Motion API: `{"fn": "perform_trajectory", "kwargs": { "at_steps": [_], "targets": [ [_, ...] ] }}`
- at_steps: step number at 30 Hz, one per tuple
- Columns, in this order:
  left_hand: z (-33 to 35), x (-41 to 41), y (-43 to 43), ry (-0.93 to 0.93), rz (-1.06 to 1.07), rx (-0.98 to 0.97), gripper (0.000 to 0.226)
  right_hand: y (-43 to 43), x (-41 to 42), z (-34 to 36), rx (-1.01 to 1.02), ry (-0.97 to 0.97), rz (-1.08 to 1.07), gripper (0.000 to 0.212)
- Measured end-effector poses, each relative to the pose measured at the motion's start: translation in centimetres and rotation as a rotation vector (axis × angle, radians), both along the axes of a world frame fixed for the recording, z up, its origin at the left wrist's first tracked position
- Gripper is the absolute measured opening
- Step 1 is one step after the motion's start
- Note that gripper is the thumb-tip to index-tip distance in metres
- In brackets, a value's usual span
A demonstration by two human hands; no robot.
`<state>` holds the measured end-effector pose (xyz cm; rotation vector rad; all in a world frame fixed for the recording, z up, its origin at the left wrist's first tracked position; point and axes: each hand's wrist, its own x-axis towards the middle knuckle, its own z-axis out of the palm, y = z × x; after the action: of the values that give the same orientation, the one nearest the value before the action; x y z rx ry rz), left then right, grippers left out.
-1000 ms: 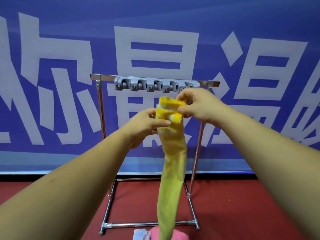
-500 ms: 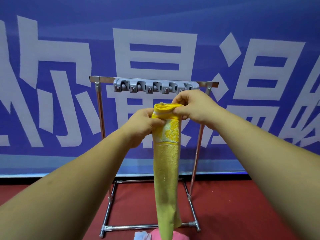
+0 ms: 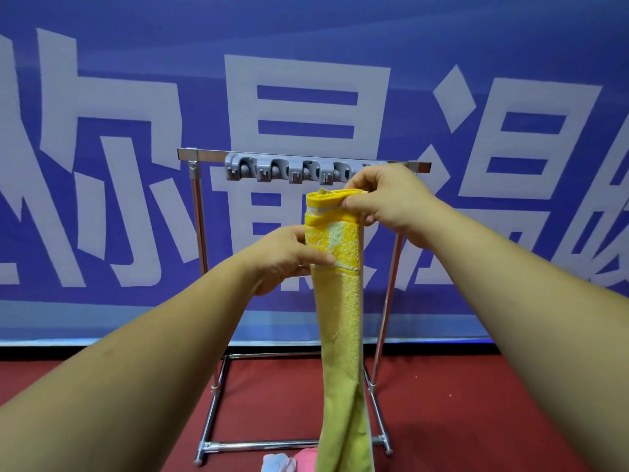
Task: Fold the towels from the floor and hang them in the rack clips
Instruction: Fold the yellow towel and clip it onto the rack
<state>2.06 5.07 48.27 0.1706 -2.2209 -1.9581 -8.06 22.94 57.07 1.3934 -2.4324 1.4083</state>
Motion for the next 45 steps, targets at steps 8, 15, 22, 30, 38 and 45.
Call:
{"fn": "perform_trajectory", "kwargs": {
  "at_steps": [8,15,22,30,38,45],
  "targets": [
    [-1.8,-0.4,0.8,-0.037,-0.041,0.039,0.028,0.4,-0.3,3.2,-0.243,-0.104,-0.055,0.011],
    [-2.7,-0.6,0.8,-0.086,-0.025,0.048,0.033,1.2,-2.1,5.8,-0.328,-0.182,-0.094,0.012],
    [-3.1,-0.7,-0.1,-0.050,-0.008,0.117,0.023,1.5,-2.4,6.4,-0.359,-0.189,-0.130,0.009],
    [-2.4,0.6,-2.1,-0.028,-0.008,0.181,0.020,3.1,-4.6,5.2,-0.360,-0.267,-0.309,0.008],
    [-3.0,2.8,-4.2,-0.234,-0.254,0.089,0.014,4.8,-6.7,2.6,-0.373,-0.482,-0.418,0.011],
    [-3.8,2.7,-4.8,-0.271,-0.024,0.003,0.048,5.0,-6.9,2.1,-0.346,-0.516,-0.465,0.010]
  ]
}}
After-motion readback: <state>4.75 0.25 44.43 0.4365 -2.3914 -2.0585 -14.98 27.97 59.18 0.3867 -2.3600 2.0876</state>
